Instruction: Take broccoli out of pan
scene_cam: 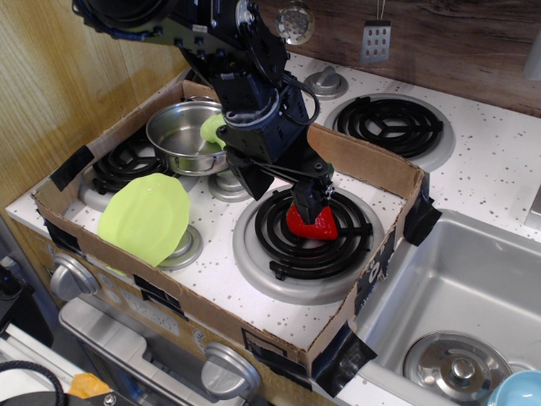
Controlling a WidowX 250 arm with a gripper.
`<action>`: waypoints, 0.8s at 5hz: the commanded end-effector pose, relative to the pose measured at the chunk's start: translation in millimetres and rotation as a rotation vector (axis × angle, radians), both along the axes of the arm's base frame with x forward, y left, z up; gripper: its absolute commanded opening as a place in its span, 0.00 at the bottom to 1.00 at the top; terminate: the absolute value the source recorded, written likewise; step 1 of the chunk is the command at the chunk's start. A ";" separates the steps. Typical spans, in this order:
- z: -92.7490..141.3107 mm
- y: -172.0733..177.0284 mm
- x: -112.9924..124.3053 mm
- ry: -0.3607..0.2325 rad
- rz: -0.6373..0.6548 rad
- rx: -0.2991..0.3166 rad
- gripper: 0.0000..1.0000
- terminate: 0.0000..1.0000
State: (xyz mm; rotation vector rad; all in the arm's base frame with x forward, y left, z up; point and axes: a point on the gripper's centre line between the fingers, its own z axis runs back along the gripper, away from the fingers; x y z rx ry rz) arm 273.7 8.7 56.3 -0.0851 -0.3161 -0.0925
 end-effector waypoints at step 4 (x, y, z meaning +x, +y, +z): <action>51.1 40.6 -8.7 0.052 -0.066 0.061 1.00 0.00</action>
